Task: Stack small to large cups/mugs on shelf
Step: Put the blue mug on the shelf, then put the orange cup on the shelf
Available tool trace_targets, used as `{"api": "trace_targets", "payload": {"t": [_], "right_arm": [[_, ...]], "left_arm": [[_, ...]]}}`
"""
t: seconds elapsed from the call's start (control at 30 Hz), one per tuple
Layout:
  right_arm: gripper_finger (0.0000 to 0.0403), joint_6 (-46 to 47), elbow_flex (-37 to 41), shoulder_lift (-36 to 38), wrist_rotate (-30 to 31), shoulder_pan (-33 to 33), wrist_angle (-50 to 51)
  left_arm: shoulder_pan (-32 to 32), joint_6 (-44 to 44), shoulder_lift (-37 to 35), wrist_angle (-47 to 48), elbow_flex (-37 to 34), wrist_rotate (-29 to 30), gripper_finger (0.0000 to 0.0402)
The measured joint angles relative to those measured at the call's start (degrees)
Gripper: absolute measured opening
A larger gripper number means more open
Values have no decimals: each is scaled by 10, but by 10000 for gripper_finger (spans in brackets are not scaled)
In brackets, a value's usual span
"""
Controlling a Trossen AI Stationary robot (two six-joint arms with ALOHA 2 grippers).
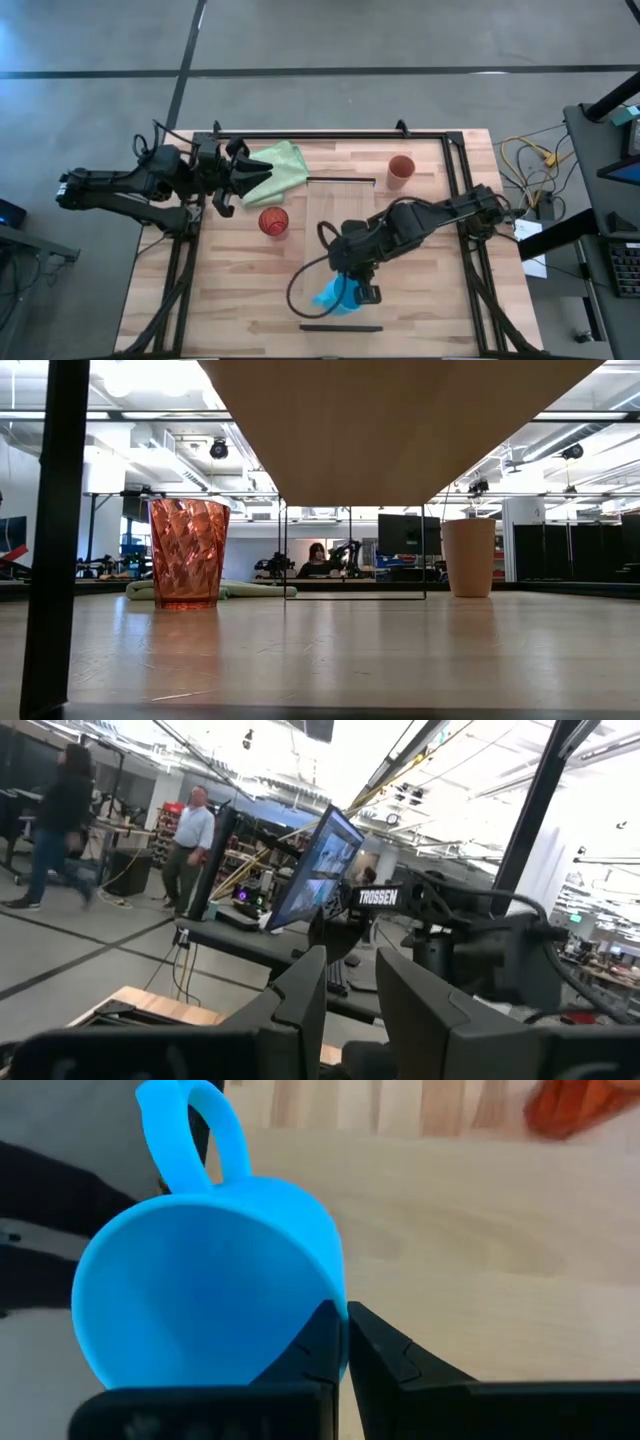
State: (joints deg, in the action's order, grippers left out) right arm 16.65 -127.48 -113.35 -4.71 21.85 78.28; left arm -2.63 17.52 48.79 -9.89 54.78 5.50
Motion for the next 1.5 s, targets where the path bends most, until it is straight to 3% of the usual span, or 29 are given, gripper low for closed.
{"api": "trace_targets", "payload": {"t": [0.17,0.53,1.07,1.33,1.5], "right_arm": [[9,16,2,-19,3,11,47],[11,29,2,-16,14,15,38],[75,8,2,-16,18,15,37],[82,2,-11,-12,19,14,34],[73,-6,-48,-11,54,14,45]], "left_arm": [[0,1,-2,2,0,-9,77],[0,1,-2,2,0,-11,77],[0,1,-2,2,0,-12,77],[0,-1,-2,7,0,-11,77],[0,-5,-1,85,0,46,77]]}}
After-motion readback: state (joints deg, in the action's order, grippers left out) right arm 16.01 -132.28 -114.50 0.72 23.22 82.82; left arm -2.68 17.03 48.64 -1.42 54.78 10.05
